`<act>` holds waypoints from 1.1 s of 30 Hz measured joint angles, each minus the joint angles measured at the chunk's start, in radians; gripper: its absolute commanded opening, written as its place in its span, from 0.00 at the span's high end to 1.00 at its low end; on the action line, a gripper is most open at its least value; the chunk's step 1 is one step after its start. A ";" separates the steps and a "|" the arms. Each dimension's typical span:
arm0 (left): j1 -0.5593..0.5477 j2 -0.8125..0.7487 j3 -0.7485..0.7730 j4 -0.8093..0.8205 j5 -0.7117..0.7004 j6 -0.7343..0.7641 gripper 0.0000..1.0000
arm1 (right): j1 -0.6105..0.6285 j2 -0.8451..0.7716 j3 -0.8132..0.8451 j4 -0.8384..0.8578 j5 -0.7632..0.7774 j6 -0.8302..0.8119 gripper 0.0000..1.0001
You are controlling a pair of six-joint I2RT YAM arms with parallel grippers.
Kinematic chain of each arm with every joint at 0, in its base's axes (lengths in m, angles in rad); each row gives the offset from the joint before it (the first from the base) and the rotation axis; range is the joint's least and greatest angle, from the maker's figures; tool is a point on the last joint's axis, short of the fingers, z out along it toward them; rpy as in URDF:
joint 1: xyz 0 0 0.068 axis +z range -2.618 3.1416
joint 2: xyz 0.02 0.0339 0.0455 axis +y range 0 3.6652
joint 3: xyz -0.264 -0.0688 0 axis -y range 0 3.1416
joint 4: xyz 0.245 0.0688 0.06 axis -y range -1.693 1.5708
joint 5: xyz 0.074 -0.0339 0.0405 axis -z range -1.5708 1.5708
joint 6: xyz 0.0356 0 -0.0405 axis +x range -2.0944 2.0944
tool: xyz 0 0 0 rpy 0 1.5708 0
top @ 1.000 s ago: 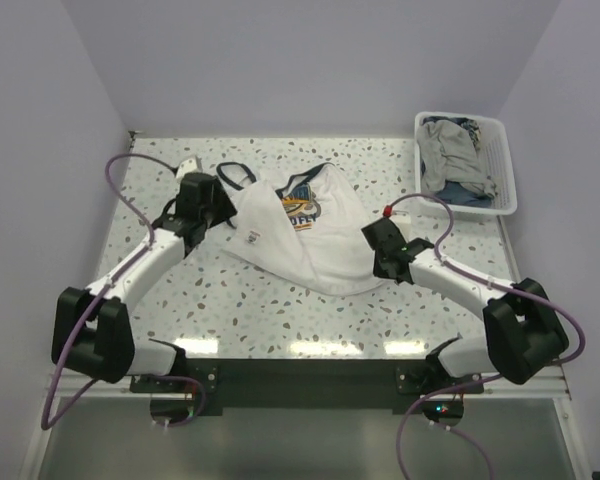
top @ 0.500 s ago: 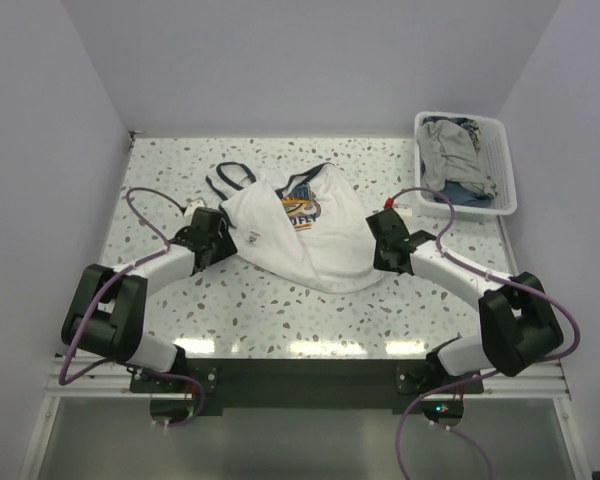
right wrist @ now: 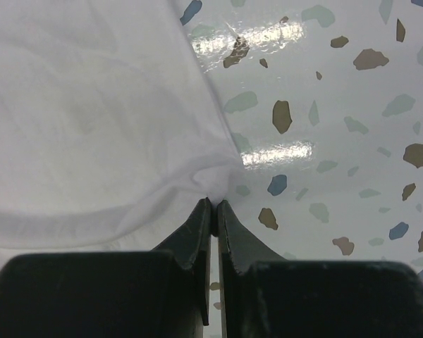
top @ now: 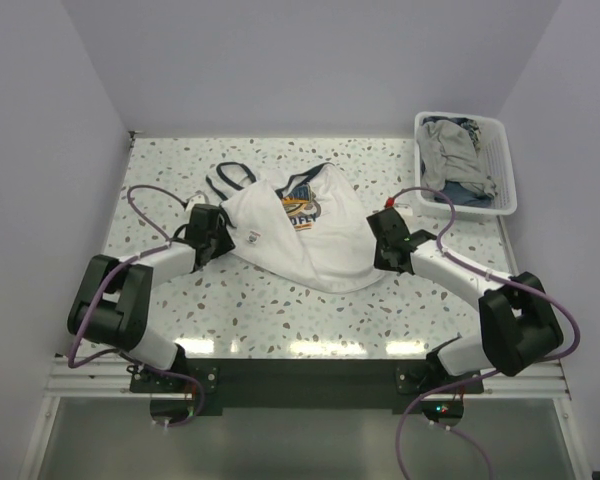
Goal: Fold and stack the tank tops
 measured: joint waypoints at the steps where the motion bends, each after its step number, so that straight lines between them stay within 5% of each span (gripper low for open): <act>1: 0.004 0.008 0.001 0.002 0.000 0.002 0.54 | 0.000 0.000 0.000 0.000 0.000 0.000 0.96; 7: 0.010 0.016 0.003 0.020 0.016 0.002 0.54 | 0.000 0.002 0.015 -0.002 0.000 -0.002 0.96; 12: 0.010 0.014 -0.009 0.037 0.040 0.002 0.64 | -0.002 0.002 0.032 -0.001 -0.002 -0.003 0.96; 20: 0.010 -0.042 -0.072 0.043 0.097 -0.002 0.99 | -0.006 0.002 0.036 0.000 -0.023 -0.003 0.97; 33: 0.010 -0.289 -0.043 -0.093 0.168 0.002 1.00 | -0.022 -0.062 0.048 -0.015 -0.040 0.007 1.00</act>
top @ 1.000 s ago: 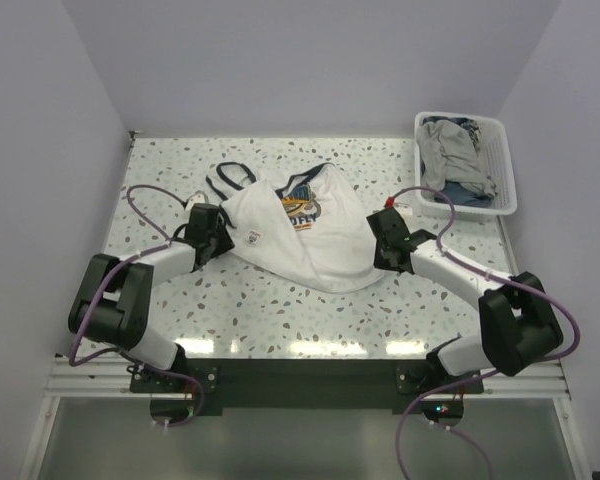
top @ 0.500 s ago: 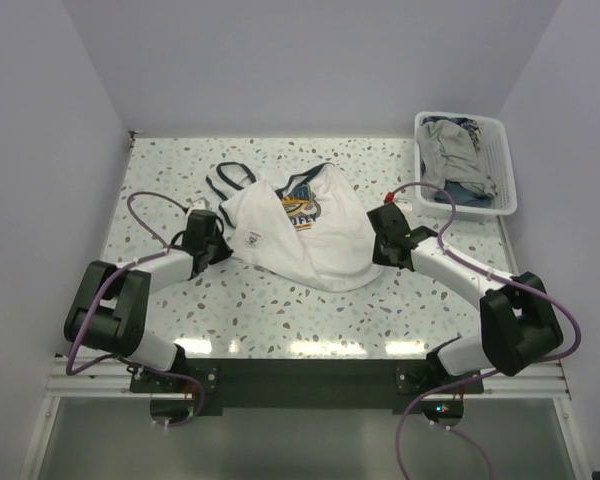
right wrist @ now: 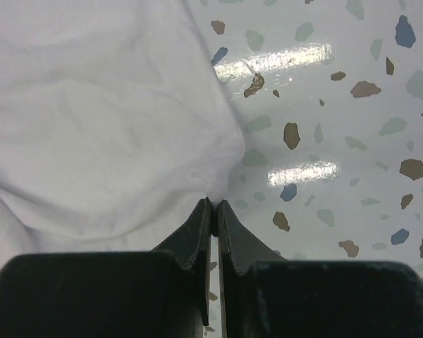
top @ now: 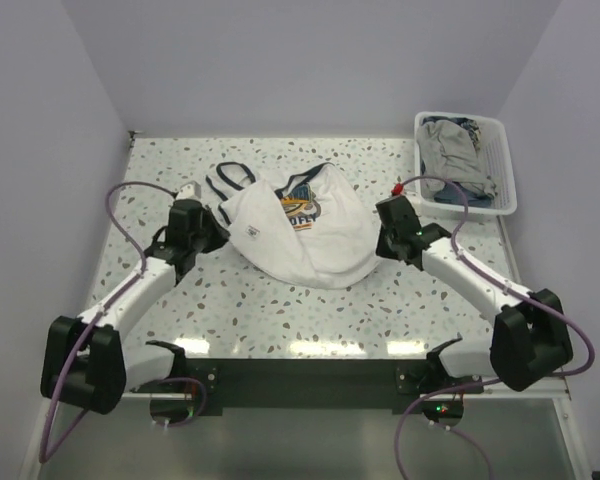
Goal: Fold and stack the tank tops
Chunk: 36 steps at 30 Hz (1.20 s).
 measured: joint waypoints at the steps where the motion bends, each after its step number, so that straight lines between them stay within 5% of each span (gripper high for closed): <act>1: 0.000 -0.031 0.027 -0.028 0.002 0.000 1.00 | -0.004 -0.015 0.013 -0.009 -0.006 0.001 1.00; 6: 0.000 -0.116 0.291 -0.144 0.013 0.004 1.00 | -0.008 -0.080 0.240 -0.067 -0.013 0.001 1.00; 15: 0.000 -0.113 1.052 -0.259 0.021 0.033 1.00 | -0.008 -0.085 0.925 -0.095 -0.007 -0.034 1.00; 20: 0.000 -0.116 1.306 -0.264 0.023 0.038 1.00 | -0.008 -0.098 1.186 -0.089 -0.016 -0.057 1.00; 30: 0.000 -0.084 1.450 -0.266 -0.029 0.039 1.00 | -0.008 -0.080 1.344 -0.058 -0.037 -0.090 1.00; 36: 0.002 0.034 1.422 -0.240 -0.080 0.053 1.00 | -0.010 0.113 1.427 -0.027 -0.037 -0.119 1.00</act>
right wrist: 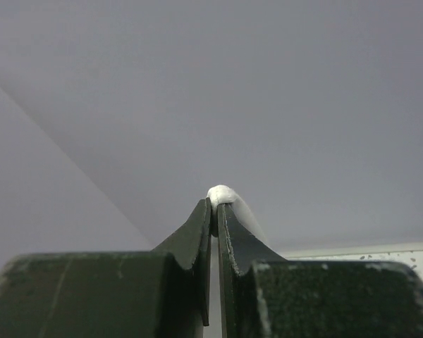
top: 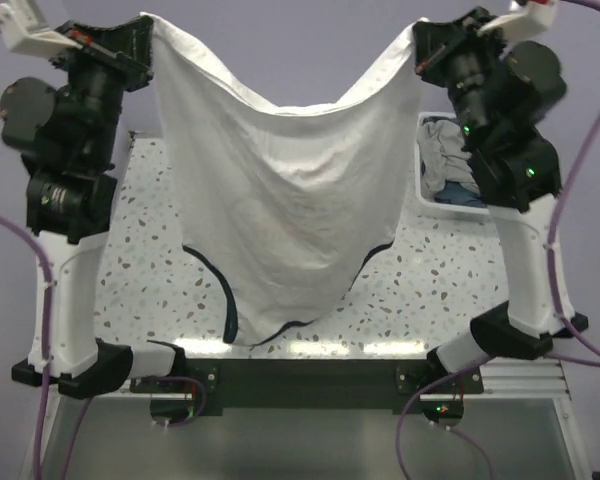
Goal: Fold and stack the tank tops
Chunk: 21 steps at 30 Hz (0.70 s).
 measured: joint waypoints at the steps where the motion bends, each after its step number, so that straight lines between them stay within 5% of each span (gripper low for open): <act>1: 0.005 0.037 -0.002 0.007 0.001 0.001 1.00 | -0.002 0.056 0.023 0.007 -0.001 -0.005 1.00; 11: 0.116 0.677 0.333 0.014 0.219 -0.050 1.00 | -0.100 0.669 0.254 0.084 -0.149 0.030 1.00; 15: 0.173 0.757 0.340 0.035 0.307 -0.100 1.00 | -0.112 0.682 0.238 0.145 -0.165 0.031 1.00; 21: 0.261 0.678 0.345 0.195 0.357 -0.151 1.00 | -0.110 0.523 0.240 0.292 -0.158 0.005 1.00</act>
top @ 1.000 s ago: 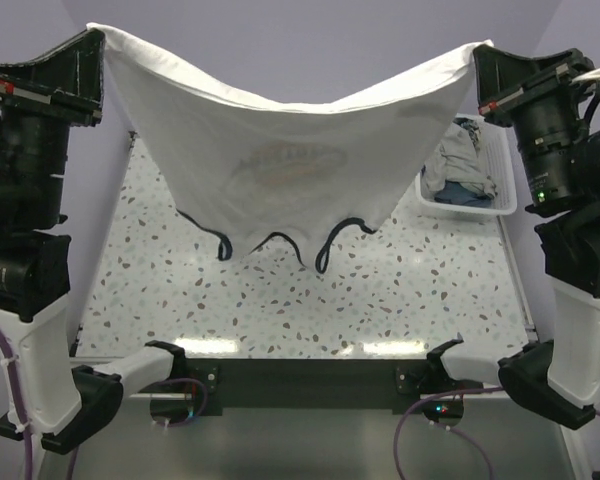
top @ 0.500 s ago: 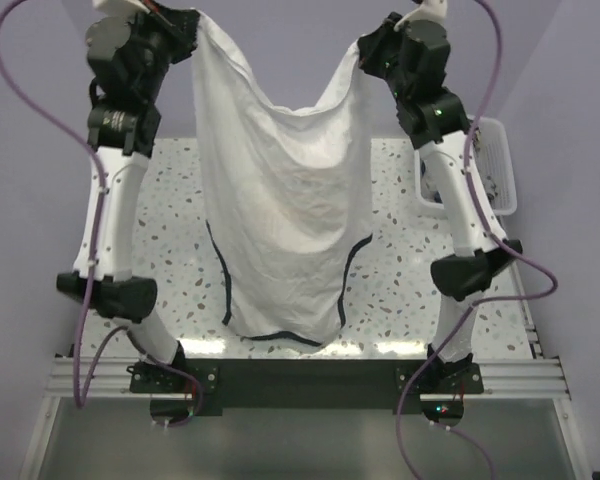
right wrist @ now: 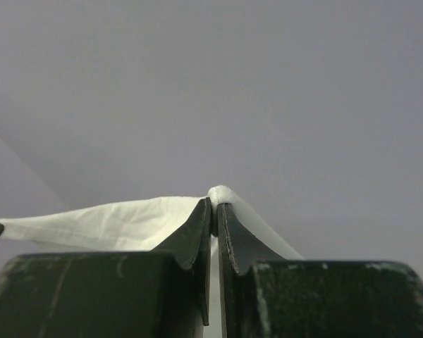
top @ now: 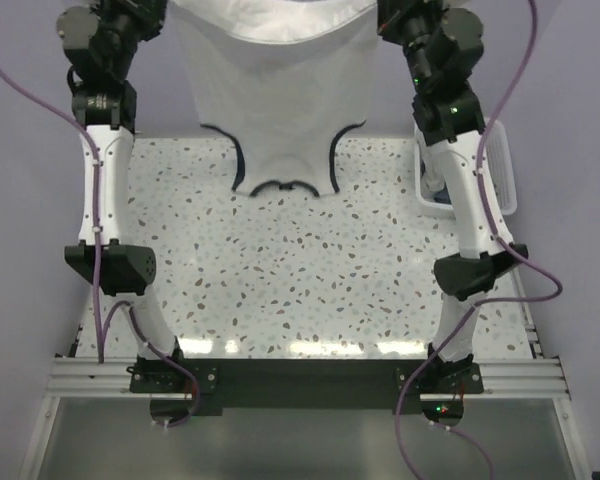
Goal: Fold and stack the tank tops
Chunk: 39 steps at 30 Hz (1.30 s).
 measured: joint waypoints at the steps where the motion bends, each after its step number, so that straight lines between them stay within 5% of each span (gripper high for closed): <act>1: 0.014 -0.030 -0.002 0.021 0.005 -0.003 1.00 | 0.000 -0.044 -0.010 0.021 0.001 -0.004 1.00; 6: 0.045 -0.248 -0.148 0.135 0.032 -0.018 1.00 | -0.001 -0.320 -0.227 0.138 0.009 -0.011 1.00; 13: 0.030 -0.659 -0.896 0.325 0.074 -0.069 1.00 | -0.001 -0.635 -0.843 0.261 0.026 0.044 1.00; 19: -0.022 -0.835 -1.535 0.276 0.081 -0.103 1.00 | -0.001 -0.726 -1.435 0.185 0.017 0.167 1.00; 22: -0.090 -0.916 -1.737 0.178 0.080 -0.098 1.00 | -0.001 -0.803 -1.688 0.046 0.008 0.225 1.00; 29: -0.176 -1.077 -1.918 0.073 0.080 -0.077 1.00 | -0.002 -1.162 -1.924 -0.201 0.029 0.351 1.00; 35: -0.178 -1.085 -2.023 -0.018 0.065 -0.074 1.00 | -0.002 -1.260 -2.022 -0.342 0.054 0.444 1.00; 39: -0.178 -1.095 -2.038 -0.081 0.058 -0.067 1.00 | -0.001 -1.323 -2.061 -0.478 0.070 0.505 0.81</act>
